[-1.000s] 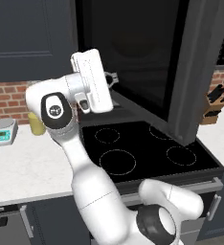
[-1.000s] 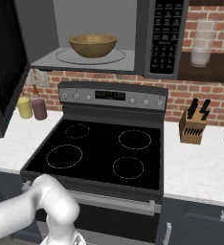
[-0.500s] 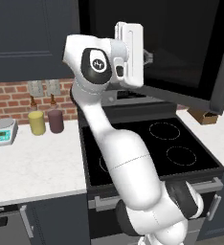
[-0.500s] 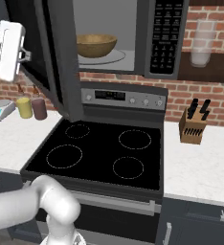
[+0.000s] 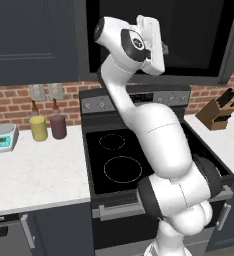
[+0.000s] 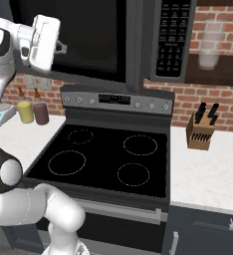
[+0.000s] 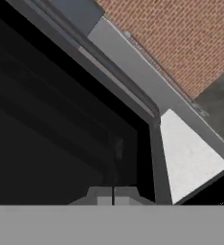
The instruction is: Open the microwave, place the bowl with waffle inside the microwave, then close the microwave door and turn it on.
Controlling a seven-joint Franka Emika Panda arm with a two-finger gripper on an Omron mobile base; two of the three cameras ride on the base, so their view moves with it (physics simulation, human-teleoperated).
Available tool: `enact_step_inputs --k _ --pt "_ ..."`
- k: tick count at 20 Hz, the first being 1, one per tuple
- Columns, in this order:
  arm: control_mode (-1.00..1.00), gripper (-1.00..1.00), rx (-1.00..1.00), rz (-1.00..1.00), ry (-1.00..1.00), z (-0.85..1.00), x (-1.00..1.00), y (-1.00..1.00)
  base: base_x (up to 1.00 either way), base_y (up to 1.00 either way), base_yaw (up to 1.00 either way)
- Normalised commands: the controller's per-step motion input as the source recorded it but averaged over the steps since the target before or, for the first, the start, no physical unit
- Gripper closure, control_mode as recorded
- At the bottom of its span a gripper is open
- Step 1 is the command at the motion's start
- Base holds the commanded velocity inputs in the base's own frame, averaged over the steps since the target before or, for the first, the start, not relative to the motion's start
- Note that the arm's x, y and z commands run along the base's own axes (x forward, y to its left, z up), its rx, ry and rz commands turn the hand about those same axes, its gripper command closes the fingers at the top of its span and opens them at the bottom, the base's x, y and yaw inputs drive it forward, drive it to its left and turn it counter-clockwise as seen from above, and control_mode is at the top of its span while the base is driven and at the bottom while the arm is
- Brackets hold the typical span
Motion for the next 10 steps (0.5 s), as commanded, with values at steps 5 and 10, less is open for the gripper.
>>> enact_step_inputs --k 5,10 --pt "-1.0 1.0 0.04 0.4 0.16 0.0 1.0 -0.5 0.0 0.0 0.0" --pt "-1.0 1.0 0.04 0.45 0.2 0.0 1.0 -0.47 0.0 0.0 0.0"
